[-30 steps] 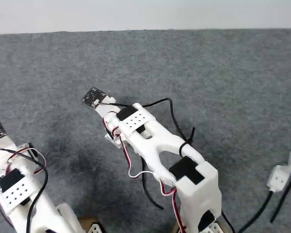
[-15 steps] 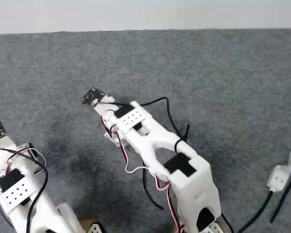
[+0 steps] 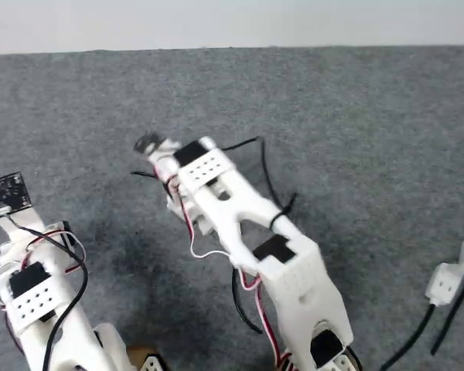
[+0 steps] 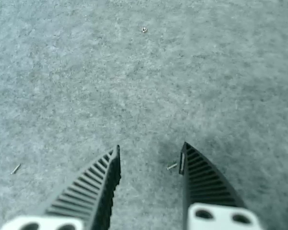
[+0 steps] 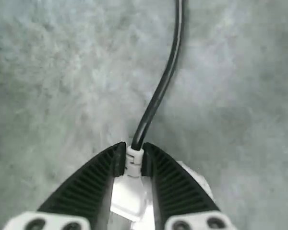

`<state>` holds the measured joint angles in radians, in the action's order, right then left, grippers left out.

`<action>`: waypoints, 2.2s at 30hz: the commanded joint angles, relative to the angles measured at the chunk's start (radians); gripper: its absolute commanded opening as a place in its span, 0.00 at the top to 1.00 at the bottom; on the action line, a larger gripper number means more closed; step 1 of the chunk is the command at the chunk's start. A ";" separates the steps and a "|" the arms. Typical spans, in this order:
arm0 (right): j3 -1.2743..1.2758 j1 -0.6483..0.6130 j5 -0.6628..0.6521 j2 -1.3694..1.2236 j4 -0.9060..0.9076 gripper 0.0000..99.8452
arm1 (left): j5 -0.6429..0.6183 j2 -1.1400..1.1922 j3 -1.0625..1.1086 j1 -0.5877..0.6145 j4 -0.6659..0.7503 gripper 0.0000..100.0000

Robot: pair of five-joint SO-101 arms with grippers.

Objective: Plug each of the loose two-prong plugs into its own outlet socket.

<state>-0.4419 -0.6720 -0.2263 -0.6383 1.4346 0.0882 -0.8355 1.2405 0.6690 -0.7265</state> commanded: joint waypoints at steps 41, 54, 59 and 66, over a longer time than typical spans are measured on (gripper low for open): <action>1.040 -0.196 0.245 1.125 -0.555 0.99 | 0.611 0.279 -0.085 -0.511 -0.232 0.96; 1.046 -0.136 0.201 1.113 -0.565 0.99 | 0.632 0.114 0.018 -0.509 -0.201 0.96; 1.117 -0.005 0.087 1.112 -0.671 0.99 | 0.532 0.114 0.018 -0.468 -0.153 0.96; 1.201 0.050 -0.068 1.030 -0.866 0.99 | 0.531 0.114 0.016 -0.450 -0.153 0.96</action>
<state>0.7702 -0.6352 -0.2417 0.4312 0.6368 0.6329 -0.6989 1.2635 0.2102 -0.9014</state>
